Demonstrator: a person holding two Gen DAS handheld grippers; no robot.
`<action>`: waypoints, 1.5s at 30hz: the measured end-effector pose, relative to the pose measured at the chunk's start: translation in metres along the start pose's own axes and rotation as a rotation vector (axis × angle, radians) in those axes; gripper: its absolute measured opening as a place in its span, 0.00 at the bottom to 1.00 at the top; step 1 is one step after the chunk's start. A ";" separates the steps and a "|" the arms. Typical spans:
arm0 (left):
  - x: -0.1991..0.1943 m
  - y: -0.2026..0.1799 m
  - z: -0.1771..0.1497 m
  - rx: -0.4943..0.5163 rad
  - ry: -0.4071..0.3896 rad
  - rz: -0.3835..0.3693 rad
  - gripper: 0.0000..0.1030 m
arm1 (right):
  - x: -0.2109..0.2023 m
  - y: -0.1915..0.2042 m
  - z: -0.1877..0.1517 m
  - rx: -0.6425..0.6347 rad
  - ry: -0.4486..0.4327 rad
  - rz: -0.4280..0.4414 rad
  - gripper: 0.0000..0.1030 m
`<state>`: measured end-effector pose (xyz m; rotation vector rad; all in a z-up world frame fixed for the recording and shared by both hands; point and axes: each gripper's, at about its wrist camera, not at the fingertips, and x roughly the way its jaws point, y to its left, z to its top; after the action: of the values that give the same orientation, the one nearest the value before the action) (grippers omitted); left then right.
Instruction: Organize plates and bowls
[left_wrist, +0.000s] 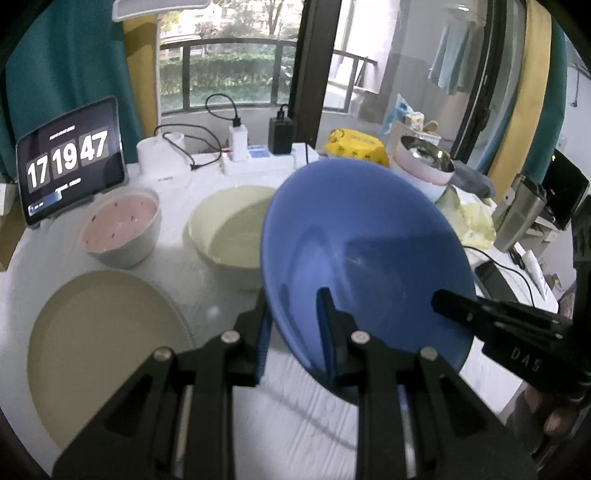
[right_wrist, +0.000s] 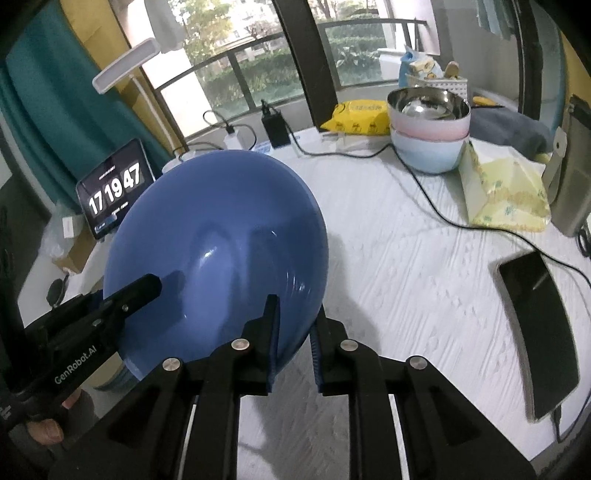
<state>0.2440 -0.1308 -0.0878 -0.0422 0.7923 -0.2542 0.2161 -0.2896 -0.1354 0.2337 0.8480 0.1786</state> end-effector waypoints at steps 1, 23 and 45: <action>-0.001 0.001 -0.002 -0.001 0.003 0.001 0.23 | 0.001 0.001 -0.002 0.001 0.008 0.003 0.19; -0.012 0.011 -0.047 -0.008 0.111 -0.029 0.25 | -0.009 0.019 -0.032 -0.030 0.094 0.002 0.28; -0.041 0.036 -0.023 -0.044 0.031 0.000 0.29 | -0.023 0.007 0.004 -0.042 0.029 -0.014 0.29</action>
<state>0.2077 -0.0850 -0.0801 -0.0799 0.8291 -0.2376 0.2040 -0.2893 -0.1144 0.1860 0.8734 0.1873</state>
